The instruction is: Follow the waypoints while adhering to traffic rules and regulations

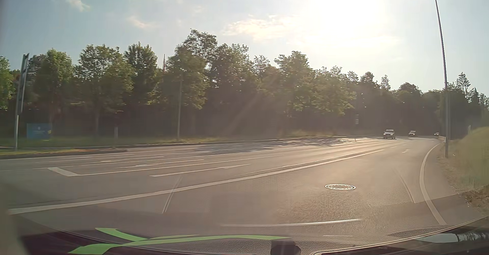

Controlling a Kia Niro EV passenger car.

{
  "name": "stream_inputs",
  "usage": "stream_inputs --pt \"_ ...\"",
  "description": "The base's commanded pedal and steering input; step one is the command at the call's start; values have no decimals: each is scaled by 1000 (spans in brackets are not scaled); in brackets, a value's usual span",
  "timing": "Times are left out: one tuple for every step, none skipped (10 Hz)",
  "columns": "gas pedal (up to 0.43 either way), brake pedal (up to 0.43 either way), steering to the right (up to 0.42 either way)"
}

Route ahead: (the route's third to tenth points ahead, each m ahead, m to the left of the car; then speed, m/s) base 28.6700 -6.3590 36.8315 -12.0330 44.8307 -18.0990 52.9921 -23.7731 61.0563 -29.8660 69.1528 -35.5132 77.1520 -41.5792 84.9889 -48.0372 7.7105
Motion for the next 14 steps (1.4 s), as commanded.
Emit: stream_inputs --pt "260 0 253" --pt "268 0 236" --pt "268 0 226" --pt "268 0 218" --pt "268 0 207" --pt "280 0 188" --pt "280 0 174" --pt "280 0 164" --pt "280 0 160" --pt "287 0 154" --pt "311 0 145" --pt "311 0 136" --pt "311 0 128" --pt "311 0 112"
